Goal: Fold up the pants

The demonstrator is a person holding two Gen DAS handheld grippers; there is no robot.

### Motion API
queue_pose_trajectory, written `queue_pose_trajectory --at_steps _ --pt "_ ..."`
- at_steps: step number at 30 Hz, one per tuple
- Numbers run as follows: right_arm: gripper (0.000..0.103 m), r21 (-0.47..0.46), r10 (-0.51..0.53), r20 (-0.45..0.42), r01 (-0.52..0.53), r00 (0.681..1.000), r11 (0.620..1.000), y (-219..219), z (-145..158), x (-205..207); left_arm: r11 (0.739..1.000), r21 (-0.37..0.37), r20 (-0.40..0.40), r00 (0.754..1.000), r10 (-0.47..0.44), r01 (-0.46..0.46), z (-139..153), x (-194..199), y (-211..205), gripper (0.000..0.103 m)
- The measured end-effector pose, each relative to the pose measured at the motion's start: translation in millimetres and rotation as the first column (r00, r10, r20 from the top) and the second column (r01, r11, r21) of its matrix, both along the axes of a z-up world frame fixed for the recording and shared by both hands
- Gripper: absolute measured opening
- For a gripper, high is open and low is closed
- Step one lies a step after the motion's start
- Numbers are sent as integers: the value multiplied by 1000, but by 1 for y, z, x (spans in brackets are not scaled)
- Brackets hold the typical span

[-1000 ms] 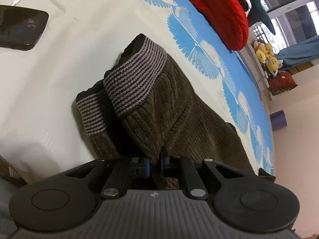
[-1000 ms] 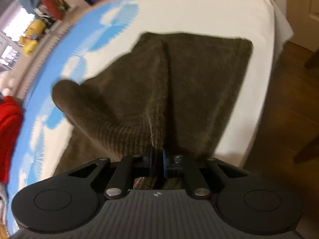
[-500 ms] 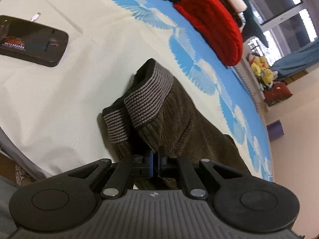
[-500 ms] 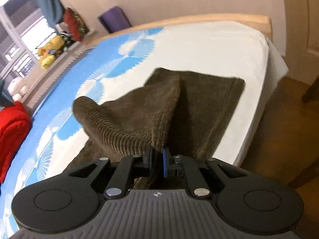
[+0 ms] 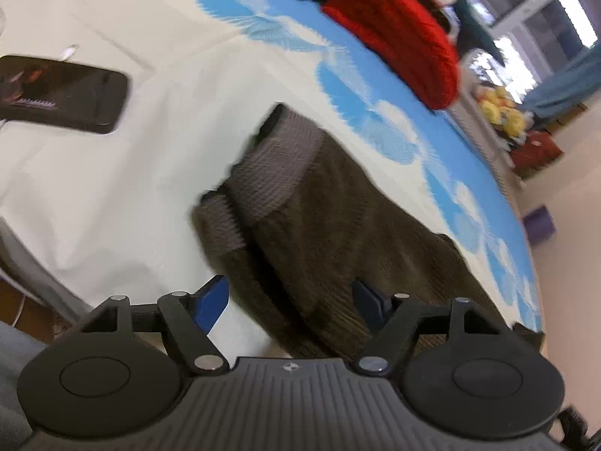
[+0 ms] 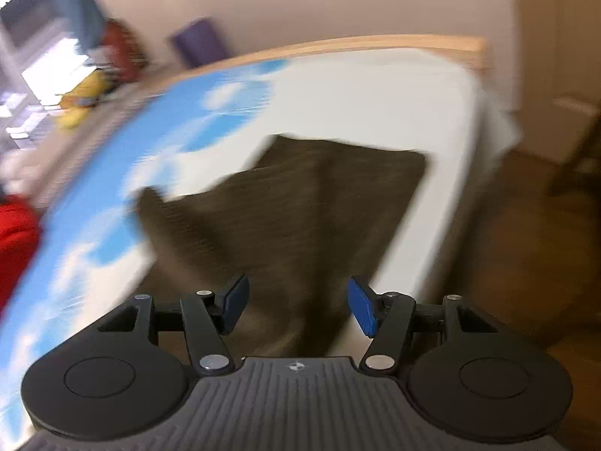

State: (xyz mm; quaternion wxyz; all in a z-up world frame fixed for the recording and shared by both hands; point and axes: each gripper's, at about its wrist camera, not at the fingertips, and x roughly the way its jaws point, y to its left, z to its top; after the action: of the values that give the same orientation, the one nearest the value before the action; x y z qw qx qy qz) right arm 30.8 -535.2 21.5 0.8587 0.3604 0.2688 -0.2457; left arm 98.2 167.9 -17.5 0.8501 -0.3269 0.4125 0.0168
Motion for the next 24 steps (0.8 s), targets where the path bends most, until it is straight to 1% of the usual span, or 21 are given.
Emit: queue_pose_trajectory --at_steps 1,2,3,4,5,7,10,11,13,14,16,18,20,22,24 --pt "58 33 103 56 -105 993 994 11 4 0 999 -27 16 1000 -23 23 1 -1 -4 77" --pt "58 60 202 109 -209 973 976 25 7 0 998 -46 29 999 -42 43 2 -3 -8 77" --pt "58 88 300 160 -316 940 945 40 7 3 996 -60 46 997 -66 69 3 -3 -14 77" --pt "58 120 383 199 -410 902 904 57 5 6 994 -64 55 995 -87 90 4 -3 -20 77" --pt "57 156 448 217 -483 868 861 74 0 11 991 -69 63 991 -114 118 4 -3 -28 77" --pt "57 215 553 204 -588 808 780 107 -10 22 983 -80 70 985 -160 165 3 -1 -43 77" --pt "56 280 642 162 -659 749 698 151 -24 38 975 -100 57 979 -195 200 -2 2 -59 77" --pt "54 307 663 147 -671 734 675 164 -30 43 973 -107 51 978 -201 206 -4 4 -63 77" --pt "53 353 686 110 -673 719 649 181 -39 52 969 -117 41 976 -216 219 -8 6 -70 77" --pt "49 373 692 87 -667 717 645 189 -44 55 968 -117 35 975 -221 224 -9 7 -74 77" --pt "44 395 692 43 -648 720 651 197 -50 62 966 -121 30 973 -228 230 -12 9 -78 77" --pt "39 417 689 28 -635 724 650 200 -53 72 964 -133 27 973 -231 232 -14 10 -81 77" --pt "37 428 680 25 -623 733 655 202 -51 67 962 -141 17 973 -232 232 -16 14 -83 77" --pt "37 435 668 9 -605 744 667 204 -52 68 962 -149 1 973 -232 230 -19 18 -84 77" --pt "37 445 654 -12 -582 757 681 203 -60 70 960 -158 -9 971 -237 233 -21 19 -85 77"
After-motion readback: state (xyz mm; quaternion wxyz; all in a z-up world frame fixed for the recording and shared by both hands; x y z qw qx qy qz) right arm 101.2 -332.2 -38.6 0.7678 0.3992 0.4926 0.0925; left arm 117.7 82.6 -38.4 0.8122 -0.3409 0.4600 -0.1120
